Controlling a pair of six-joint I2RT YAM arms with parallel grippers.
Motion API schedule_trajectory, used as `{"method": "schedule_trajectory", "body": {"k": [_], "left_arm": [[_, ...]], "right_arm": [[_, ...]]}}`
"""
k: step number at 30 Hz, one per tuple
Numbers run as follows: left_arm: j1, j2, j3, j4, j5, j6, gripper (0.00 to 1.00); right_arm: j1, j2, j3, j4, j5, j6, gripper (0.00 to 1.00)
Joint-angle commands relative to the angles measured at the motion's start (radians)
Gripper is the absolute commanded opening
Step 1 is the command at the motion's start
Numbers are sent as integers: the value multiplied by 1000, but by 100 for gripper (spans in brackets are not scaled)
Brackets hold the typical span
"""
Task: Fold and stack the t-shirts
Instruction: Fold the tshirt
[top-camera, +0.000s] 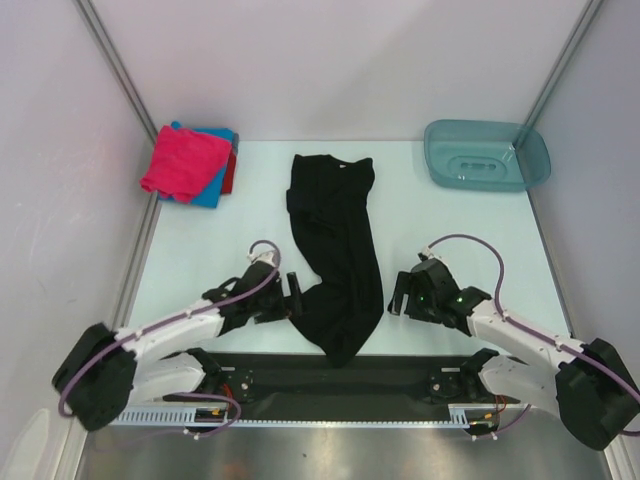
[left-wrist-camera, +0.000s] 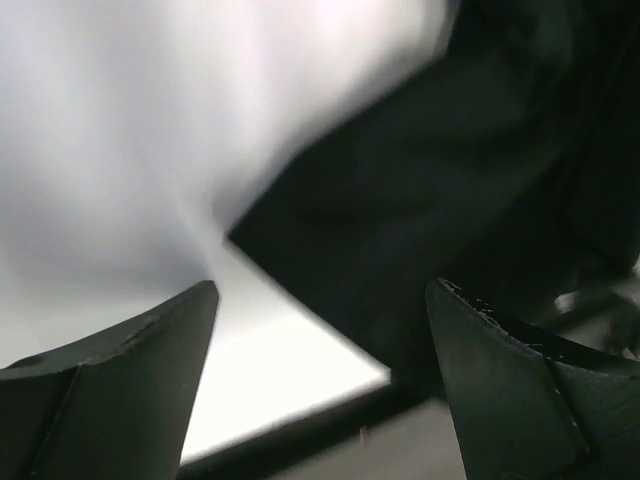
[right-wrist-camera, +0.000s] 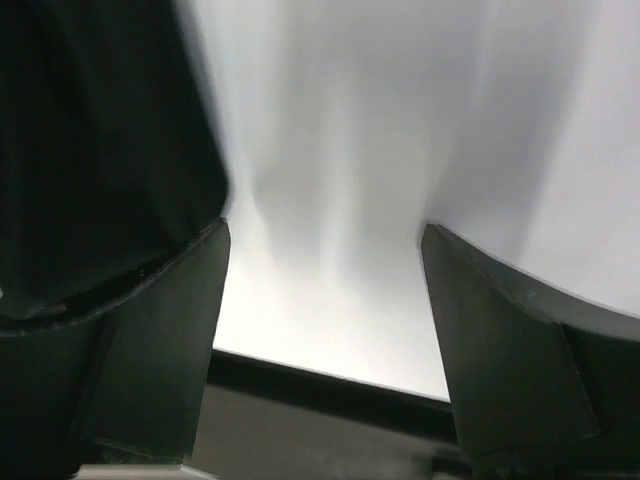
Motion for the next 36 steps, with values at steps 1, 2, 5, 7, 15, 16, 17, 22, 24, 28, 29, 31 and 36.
{"method": "schedule_trajectory", "body": {"k": [1,2,5,7,15,16,17,22,24,28,29,31,36], "left_arm": [[-66,148,91,111,-350,72,93],[-84,187,113,86,-378,76,93],[-101,282,133,111,-426,97,93],[-101,323,128,150,-432,91,95],[-110,394,121,158,-412,84,89],[-112,396,100,170,-411,74,89],[-113,396,86,183,-403,68,88],[-129,388,-28,308,-317,21,73],[-150,397,-48,335,-314,2,67],[-193,435,-69,351,-302,-21,56],[-201,445,-74,358,-299,-27,53],[-228,472,-80,379,-289,-48,43],[-287,528,-82,391,-272,-110,6]], "right_arm": [[9,8,-55,201,-2,11,82],[10,10,-63,207,-11,9,82],[13,16,-77,199,-33,22,82],[13,21,-98,216,-51,44,82],[92,8,-216,317,-103,195,76],[136,13,-224,340,-96,210,76],[156,19,-232,348,-87,242,76],[286,97,-270,447,-33,354,75],[337,131,-269,465,-30,397,74],[434,232,-259,501,9,462,71],[447,252,-255,506,18,474,70],[487,292,-232,506,38,495,65],[556,369,-180,457,94,520,38]]}}
